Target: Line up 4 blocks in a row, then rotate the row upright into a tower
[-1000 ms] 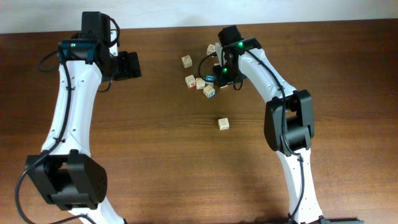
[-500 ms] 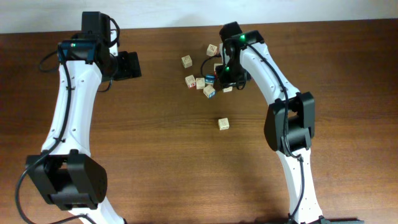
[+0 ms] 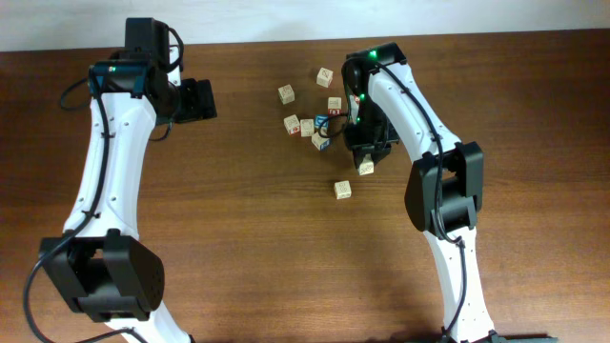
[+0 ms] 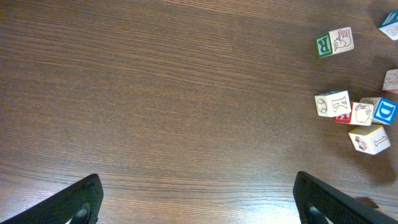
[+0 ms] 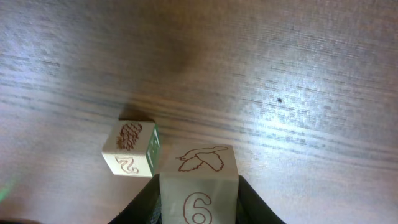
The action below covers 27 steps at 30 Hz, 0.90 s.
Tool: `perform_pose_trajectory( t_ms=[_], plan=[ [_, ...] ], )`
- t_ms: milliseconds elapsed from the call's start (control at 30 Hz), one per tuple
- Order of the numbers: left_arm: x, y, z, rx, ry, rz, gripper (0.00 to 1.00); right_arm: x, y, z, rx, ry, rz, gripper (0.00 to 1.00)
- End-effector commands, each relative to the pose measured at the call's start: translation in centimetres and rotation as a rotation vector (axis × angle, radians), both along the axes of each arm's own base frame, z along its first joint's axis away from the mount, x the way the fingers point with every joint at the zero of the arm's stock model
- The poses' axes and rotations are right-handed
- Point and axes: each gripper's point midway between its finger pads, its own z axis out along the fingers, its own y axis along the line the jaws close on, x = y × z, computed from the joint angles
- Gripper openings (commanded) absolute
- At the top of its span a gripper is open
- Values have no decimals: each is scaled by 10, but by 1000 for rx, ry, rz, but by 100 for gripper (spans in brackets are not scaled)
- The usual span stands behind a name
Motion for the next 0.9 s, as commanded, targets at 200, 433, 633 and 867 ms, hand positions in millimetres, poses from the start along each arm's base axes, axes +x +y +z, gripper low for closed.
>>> perform_pose_trajectory(
  t_ms=[200,433,633,867],
  plan=[
    [2,-1,3,-14,-3,7,96,-22,7,-25,-21,89,22,28],
    [-1,-1,2,-13,11,7,97,-26,19,-25,-22,84,49,29],
    [-1,-1,2,-13,11,7,97,-25,17,-26,-29,81,52,29],
    [-1,-1,2,-13,11,7,97,-23,18,-27,-29,71,54,29]
  ],
)
